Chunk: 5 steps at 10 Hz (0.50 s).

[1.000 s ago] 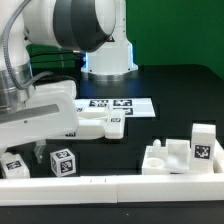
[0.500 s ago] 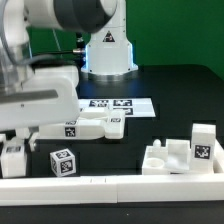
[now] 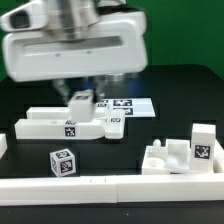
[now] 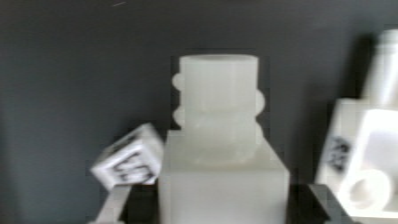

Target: Assemble chair

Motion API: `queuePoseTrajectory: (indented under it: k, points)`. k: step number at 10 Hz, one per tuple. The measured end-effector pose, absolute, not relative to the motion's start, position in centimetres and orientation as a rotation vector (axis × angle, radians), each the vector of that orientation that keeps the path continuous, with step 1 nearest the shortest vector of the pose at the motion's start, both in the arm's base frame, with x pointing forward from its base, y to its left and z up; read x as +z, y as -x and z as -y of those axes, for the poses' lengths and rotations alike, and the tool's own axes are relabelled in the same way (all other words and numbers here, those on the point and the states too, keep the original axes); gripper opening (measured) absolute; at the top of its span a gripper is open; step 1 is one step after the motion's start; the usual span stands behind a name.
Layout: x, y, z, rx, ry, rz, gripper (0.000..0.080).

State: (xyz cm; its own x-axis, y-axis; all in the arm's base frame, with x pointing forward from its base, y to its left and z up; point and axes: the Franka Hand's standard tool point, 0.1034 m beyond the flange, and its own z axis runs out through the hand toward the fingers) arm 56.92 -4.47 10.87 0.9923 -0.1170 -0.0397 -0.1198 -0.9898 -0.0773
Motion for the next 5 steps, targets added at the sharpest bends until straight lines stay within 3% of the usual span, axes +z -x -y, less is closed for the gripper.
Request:
queuePoseTrajectory:
  k: [4,5]
  points:
    - [10.5,-56.6,4.5,0.062,3.056,-0.201,0.0284]
    - [9.9,-55.2,2.5,0.055,3.051,-0.277,0.0284]
